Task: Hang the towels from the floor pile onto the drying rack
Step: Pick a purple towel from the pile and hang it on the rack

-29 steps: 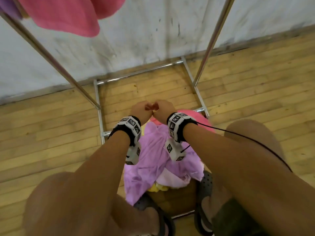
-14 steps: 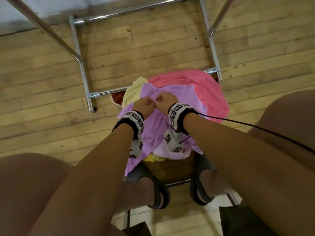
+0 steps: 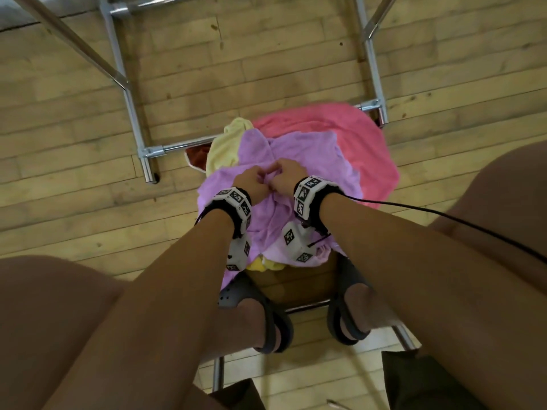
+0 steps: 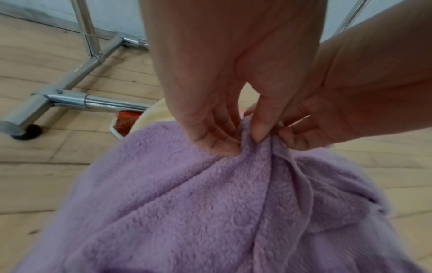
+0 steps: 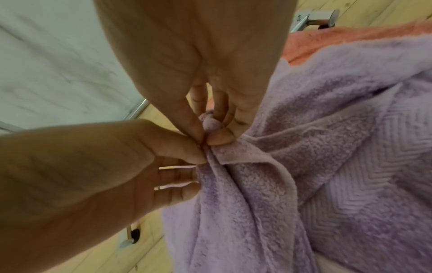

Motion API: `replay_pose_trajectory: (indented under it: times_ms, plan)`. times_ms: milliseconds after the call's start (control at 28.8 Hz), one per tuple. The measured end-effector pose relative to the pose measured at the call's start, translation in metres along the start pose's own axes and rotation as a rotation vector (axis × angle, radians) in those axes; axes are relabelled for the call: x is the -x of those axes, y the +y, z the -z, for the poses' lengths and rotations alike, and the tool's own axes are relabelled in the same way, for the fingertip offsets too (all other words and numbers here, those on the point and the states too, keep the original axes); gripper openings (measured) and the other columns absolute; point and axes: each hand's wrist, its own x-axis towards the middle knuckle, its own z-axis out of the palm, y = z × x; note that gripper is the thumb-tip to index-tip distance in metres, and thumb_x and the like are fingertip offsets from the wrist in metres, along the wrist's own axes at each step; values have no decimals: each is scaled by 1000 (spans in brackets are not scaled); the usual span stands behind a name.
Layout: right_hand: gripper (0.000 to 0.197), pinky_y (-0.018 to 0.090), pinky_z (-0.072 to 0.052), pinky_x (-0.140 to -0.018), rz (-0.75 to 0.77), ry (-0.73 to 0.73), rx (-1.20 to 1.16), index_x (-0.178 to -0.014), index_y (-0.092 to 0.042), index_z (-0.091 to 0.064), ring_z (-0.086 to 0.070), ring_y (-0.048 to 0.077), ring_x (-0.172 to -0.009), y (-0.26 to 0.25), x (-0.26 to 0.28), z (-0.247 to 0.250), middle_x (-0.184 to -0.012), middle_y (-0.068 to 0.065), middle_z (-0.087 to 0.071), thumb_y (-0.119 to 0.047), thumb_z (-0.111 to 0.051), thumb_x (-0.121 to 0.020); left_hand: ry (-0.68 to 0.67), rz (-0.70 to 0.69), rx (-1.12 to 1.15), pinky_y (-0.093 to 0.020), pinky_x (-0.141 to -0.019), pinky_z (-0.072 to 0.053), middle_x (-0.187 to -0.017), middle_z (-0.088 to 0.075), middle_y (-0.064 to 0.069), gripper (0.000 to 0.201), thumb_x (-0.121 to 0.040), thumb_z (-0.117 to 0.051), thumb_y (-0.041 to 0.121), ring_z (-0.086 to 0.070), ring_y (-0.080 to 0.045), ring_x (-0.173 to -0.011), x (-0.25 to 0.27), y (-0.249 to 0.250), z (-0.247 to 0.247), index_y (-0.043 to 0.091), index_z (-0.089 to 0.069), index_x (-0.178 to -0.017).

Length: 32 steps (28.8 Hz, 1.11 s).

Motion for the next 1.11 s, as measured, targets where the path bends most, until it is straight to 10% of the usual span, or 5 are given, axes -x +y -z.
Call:
replay_pose_trajectory:
  times_ms: [174,486,660,937,1111]
  plan:
    - [25,31,-53,-92,73,48,-120,-102,-13,-70,-65,19,-102,-20,10,14,-108,6,-72,-9,-73,-78,64,64,153,-41,-92,-53,-109,-69,-13,31,-93,-59,28,-65,-30,-101,9,10,19,11,-58,-119]
    - [22,35,-50,-93,337,150,-116,-104,-8,-69,-65,25,-103,-77,58,62,-109,12,-71,-14,-72,-84,261,-134,151,-31,-73,-42,-94,-66,-13,31,-89,-50,32,-58,-25,-85,63,56,83,6,-65,-97]
    - [17,29,-45,-78,507,219,-143,-75,-22,-58,-59,21,-88,-105,101,89,-91,5,-66,-18,-69,-88,354,-231,229,-32,-68,-41,-72,-57,-5,27,-82,-47,36,-53,-25,-74,103,79,115,13,-57,-74]
    - [64,33,-57,-77,675,146,-308,-136,-12,-39,-64,19,-97,-127,176,130,-110,2,-62,-10,-73,-82,562,-369,493,-38,-73,-52,-95,-71,-11,23,-83,-55,14,-65,-26,-82,179,123,155,9,-67,-102]
    - [40,19,-53,-64,739,173,-89,-116,-13,-55,-67,14,-78,-130,214,151,-100,0,-68,-17,-75,-82,594,-499,541,-28,-70,-53,-93,-66,-1,19,-89,-56,5,-63,-15,-84,219,148,166,18,-61,-103]
